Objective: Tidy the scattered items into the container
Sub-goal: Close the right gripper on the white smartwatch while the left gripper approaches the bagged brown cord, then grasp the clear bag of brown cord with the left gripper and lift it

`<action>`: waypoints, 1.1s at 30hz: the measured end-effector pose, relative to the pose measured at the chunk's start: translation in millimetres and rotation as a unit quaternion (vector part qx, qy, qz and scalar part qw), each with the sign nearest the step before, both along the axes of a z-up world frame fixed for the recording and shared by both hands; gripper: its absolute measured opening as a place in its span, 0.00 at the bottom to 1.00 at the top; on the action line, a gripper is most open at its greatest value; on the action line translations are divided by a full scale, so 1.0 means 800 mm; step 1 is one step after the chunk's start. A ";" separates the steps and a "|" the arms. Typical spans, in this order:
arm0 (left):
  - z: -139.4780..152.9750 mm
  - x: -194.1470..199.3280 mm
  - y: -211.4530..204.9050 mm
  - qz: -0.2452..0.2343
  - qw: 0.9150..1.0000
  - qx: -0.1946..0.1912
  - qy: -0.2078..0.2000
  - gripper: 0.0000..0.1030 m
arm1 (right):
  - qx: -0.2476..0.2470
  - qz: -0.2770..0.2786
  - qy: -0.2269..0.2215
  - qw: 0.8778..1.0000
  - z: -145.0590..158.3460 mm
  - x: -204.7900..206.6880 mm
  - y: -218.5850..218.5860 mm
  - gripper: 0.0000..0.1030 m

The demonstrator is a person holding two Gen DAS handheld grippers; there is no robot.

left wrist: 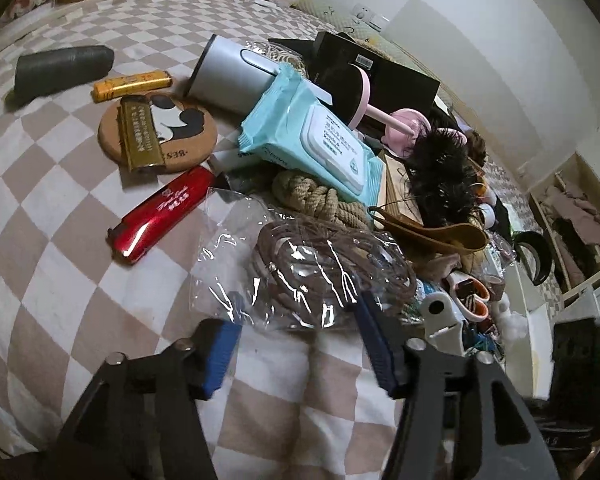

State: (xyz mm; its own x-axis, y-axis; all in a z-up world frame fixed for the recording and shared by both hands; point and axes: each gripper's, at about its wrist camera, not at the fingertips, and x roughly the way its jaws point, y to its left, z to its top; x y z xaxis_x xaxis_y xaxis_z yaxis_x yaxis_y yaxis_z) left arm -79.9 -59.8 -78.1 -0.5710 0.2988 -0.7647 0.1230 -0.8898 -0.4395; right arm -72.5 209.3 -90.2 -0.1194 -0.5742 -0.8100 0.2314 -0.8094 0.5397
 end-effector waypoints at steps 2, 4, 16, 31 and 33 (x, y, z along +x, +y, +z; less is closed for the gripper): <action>0.000 0.006 -0.002 -0.002 1.000 0.011 0.001 0.68 | -0.022 -0.012 -0.016 1.000 -0.005 0.012 0.003 0.22; -0.001 0.014 -0.002 -0.005 1.000 0.023 0.002 0.73 | -0.027 -0.018 -0.015 0.999 -0.006 0.017 0.004 0.22; 0.032 0.063 0.033 -0.043 0.994 -0.080 0.068 0.75 | -0.118 -0.077 -0.006 0.990 -0.030 0.008 0.012 0.22; 0.053 -0.034 0.106 -0.399 0.865 -0.304 0.020 0.75 | -0.144 -0.080 -0.013 0.986 -0.032 0.011 0.024 0.22; 0.042 -0.042 0.114 -0.447 0.823 -0.351 0.018 0.75 | -0.145 -0.080 -0.013 0.986 -0.032 0.011 0.024 0.21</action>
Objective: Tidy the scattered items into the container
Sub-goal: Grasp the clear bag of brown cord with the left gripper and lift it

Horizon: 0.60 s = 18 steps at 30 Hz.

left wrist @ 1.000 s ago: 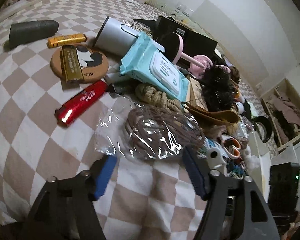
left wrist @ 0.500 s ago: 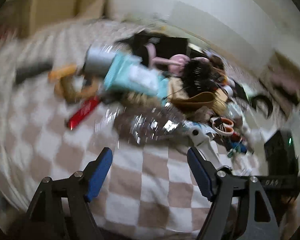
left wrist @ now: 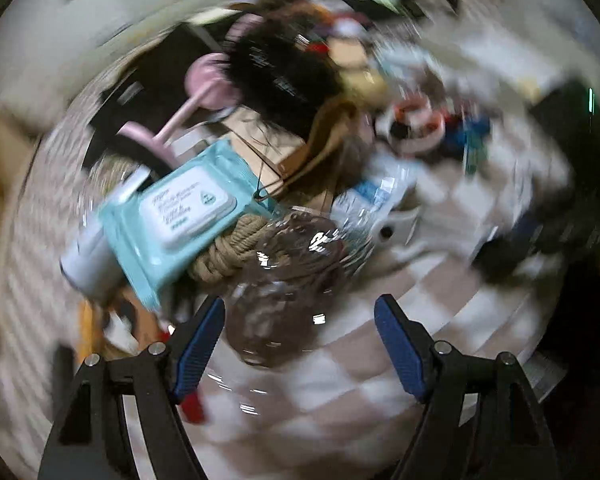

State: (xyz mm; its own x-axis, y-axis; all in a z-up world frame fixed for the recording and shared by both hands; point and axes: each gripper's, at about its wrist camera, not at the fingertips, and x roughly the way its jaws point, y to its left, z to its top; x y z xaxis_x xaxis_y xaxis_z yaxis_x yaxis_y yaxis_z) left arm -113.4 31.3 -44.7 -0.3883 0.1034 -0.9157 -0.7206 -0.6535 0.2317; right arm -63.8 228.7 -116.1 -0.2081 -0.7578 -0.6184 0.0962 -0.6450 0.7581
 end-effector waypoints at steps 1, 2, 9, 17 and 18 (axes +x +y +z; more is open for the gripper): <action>-0.006 -0.004 0.001 -0.020 1.000 -0.013 -0.010 0.75 | 0.000 0.000 0.000 1.000 0.000 0.000 0.000 0.21; -0.012 -0.007 0.003 -0.038 0.999 -0.024 -0.020 0.75 | -0.001 0.000 0.000 1.000 0.000 0.000 0.000 0.21; -0.052 -0.046 0.006 -0.081 0.992 -0.063 -0.074 0.75 | -0.004 0.000 -0.003 1.000 -0.002 -0.001 0.001 0.21; -0.060 -0.072 -0.014 -0.018 0.994 -0.009 -0.111 0.69 | -0.006 0.001 -0.005 1.000 -0.003 -0.003 0.000 0.21; -0.058 -0.071 -0.016 -0.008 0.994 -0.002 -0.109 0.65 | -0.006 0.001 -0.005 1.000 -0.003 -0.003 -0.001 0.21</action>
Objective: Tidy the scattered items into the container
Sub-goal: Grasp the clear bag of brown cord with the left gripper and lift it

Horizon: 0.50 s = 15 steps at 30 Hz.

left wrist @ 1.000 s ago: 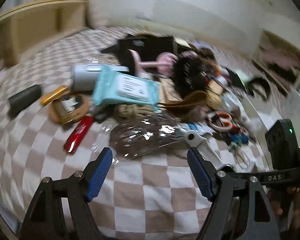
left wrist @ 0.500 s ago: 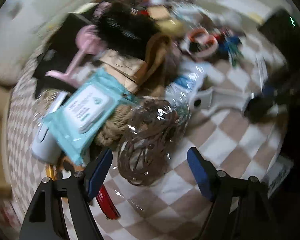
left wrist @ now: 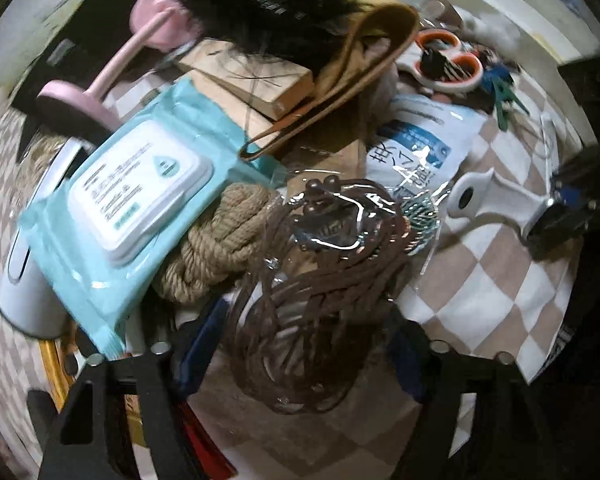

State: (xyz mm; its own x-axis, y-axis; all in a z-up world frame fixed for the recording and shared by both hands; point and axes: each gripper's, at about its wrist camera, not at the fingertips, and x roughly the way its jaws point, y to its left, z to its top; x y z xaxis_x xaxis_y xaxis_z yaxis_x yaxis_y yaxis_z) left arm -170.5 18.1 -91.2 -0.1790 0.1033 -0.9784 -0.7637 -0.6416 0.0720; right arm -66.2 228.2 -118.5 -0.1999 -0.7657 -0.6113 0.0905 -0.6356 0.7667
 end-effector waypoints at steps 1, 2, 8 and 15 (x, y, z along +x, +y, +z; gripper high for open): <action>0.002 0.001 -0.002 0.011 1.000 0.005 0.002 0.58 | 0.000 0.000 0.000 1.000 0.000 0.000 0.000 0.21; 0.004 0.003 -0.004 0.023 1.000 0.011 0.003 0.52 | 0.000 0.000 0.000 1.000 0.000 0.000 0.000 0.21; 0.019 0.011 -0.016 0.103 0.994 0.040 0.015 0.31 | 0.011 0.001 0.011 1.000 0.005 0.002 -0.003 0.21; 0.033 0.023 -0.035 0.196 0.975 0.103 0.012 0.24 | 0.024 -0.011 0.026 0.999 0.010 0.009 0.000 0.21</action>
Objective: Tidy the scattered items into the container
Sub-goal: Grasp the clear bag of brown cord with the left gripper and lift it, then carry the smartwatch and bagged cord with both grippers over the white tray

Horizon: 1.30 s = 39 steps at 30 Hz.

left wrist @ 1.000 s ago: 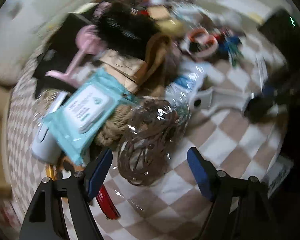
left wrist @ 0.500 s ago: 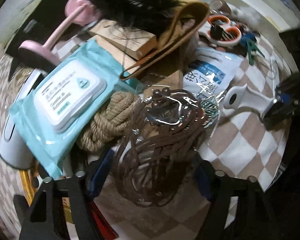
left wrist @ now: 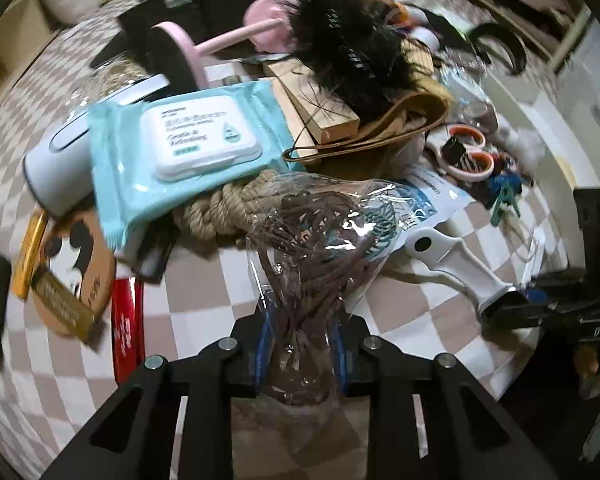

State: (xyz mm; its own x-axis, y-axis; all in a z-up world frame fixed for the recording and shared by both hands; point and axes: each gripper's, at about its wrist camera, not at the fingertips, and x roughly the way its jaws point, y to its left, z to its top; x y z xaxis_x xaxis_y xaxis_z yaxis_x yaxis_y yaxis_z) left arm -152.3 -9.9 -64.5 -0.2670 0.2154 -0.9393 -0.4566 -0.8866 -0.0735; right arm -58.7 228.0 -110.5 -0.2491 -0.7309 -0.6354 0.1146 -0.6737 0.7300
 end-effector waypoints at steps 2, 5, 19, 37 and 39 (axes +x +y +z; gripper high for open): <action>0.003 0.013 -0.004 0.022 1.000 0.020 0.000 0.24 | -0.005 -0.008 -0.004 1.000 -0.001 0.003 0.005 0.21; 0.008 0.041 -0.010 0.040 0.998 0.041 0.007 0.24 | -0.025 -0.025 -0.009 0.999 0.001 0.008 0.014 0.21; 0.029 0.111 0.018 0.070 0.990 0.102 0.061 0.24 | -0.082 -0.096 -0.013 0.992 0.014 0.035 0.033 0.18; 0.137 0.125 0.035 0.082 0.973 0.146 0.161 0.24 | -0.047 -0.105 0.100 0.988 0.151 0.029 0.025 0.15; 0.149 0.127 0.043 0.077 0.971 0.147 0.172 0.24 | -0.040 -0.107 0.119 0.986 0.175 0.029 0.031 0.14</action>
